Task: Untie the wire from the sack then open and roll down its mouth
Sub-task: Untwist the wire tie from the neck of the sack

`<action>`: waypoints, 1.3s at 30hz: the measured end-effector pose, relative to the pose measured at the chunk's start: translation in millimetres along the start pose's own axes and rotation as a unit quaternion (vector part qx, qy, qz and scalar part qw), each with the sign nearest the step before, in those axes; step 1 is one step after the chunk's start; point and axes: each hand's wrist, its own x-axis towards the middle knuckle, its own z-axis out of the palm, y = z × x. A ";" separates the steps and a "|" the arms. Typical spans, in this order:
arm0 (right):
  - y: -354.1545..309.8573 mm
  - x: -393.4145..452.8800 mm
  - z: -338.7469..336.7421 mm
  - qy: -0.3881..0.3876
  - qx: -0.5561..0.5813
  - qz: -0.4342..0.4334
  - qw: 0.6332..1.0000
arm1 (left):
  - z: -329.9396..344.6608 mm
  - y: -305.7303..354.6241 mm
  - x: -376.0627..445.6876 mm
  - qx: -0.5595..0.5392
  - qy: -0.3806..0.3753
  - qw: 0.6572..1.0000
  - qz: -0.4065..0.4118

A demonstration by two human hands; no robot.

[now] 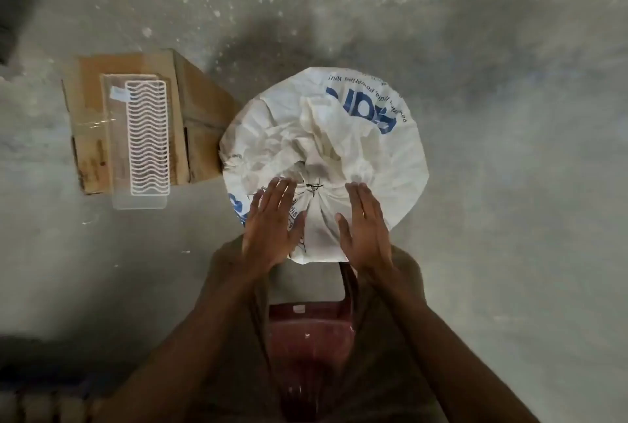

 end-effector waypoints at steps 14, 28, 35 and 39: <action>61.8 6.9 111.7 0.216 -0.090 -0.122 0.964 | 115.5 -39.6 17.6 0.055 0.190 0.979 0.045; 67.3 -52.7 147.6 0.263 -0.005 -0.150 0.953 | 143.7 -36.5 -50.7 -0.032 0.253 0.962 0.093; 64.4 -93.3 133.2 0.241 -0.048 -0.122 0.962 | 143.4 -40.8 -87.3 0.004 0.218 0.974 0.066; 63.1 -100.9 132.6 0.235 -0.054 -0.121 0.963 | 138.4 -33.8 -89.9 -0.025 0.243 0.965 0.094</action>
